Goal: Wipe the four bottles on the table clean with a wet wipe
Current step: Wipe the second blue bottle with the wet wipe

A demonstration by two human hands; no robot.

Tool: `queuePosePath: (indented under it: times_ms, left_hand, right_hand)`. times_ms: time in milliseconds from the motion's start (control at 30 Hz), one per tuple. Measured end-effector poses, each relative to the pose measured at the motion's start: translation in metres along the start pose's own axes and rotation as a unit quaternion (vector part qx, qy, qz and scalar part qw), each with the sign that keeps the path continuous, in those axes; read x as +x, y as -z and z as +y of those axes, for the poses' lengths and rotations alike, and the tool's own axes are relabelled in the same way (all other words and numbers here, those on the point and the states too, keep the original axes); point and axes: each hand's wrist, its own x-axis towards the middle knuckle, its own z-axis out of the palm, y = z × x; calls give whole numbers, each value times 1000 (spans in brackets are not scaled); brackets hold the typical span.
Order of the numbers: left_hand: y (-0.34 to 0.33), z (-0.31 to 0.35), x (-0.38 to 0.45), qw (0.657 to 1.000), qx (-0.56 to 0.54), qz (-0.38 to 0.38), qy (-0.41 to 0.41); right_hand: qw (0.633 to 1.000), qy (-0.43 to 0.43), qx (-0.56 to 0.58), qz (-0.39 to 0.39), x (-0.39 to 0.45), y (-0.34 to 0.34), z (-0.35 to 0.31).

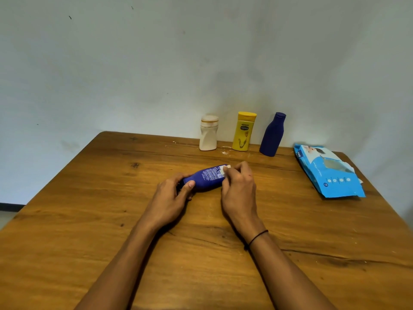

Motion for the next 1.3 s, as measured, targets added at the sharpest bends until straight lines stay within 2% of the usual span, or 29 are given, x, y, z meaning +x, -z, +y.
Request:
queuePosePath:
  times_ms: [67,233,333,467,600,667,733,800,900,1000,1200,1300]
  left_hand:
    - [1,2,-1,1000,12,7,-10]
    - [2,10,-5,1000,-17,4,1]
    - [6,14,-7,1000,-7,-13,19]
    - [5,14,-5,1000,-4,-7,20]
    - [5,13,-5,999,-25,5,25]
    - [5,15,-6,999,-34,3,29]
    - [5,16,-5,998,-36,-3,44]
    - [4,17,-5,998,-33,-10,61]
    - [3,18,-5,997,-48,-7,60]
    - [2,19,-5,995,-76,-18,57]
    - [-1,17,-2,988,-100,-5,117]
    - [-1,17,-2,982,-91,1,165]
  right_hand:
    - [1000,-5,-1,-2,0,1,0]
    - [983,156,71,-71,-6,1,-10]
    - [970,190,114,-96,-7,4,-11]
    - [979,167,92,-66,-8,1,-8]
    - [999,-8,39,15,0,-1,-3]
    - [998,-51,36,30,1,0,-1]
    - [999,-25,28,25,-1,0,-4]
    - [998,52,34,-1,-5,-1,-11]
    - [980,171,89,-53,-12,-2,-19]
    - [963,229,115,-83,-15,-2,-22]
    - [974,222,36,-19,-15,-5,-16]
    - [989,142,31,12,-8,-1,-7]
